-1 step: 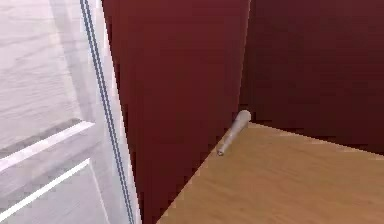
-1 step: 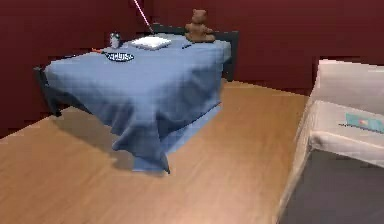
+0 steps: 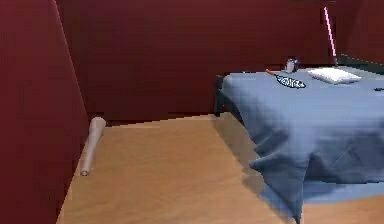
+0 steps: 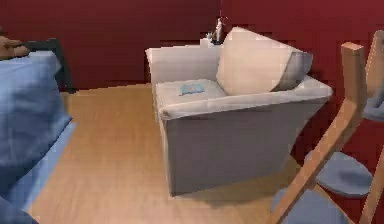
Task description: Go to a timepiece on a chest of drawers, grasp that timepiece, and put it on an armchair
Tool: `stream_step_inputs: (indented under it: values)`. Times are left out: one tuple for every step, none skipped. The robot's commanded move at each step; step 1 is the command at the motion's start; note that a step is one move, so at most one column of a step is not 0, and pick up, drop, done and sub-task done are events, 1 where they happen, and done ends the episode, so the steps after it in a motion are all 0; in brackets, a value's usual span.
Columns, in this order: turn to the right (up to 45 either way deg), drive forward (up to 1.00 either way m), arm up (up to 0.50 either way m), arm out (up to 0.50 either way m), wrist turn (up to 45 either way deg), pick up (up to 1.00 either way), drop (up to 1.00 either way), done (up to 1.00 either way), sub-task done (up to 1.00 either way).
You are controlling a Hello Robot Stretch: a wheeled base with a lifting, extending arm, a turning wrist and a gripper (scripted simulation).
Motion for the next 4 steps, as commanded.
stream_step_inputs:
  values:
    - [45.0, 0.00, 0.00, 0.00, 0.0, 0.00, 0.00, 0.00, 0.00]
    - [15.0, 0.00, 0.00, 0.00, 0.0, 0.00, 0.00, 0.00, 0.00]
    - [0.0, 0.85, 0.00, 0.00, 0.0, 0.00, 0.00, 0.00, 0.00]
    - [15.0, 0.00, 0.00, 0.00, 0.0, 0.00, 0.00, 0.00, 0.00]
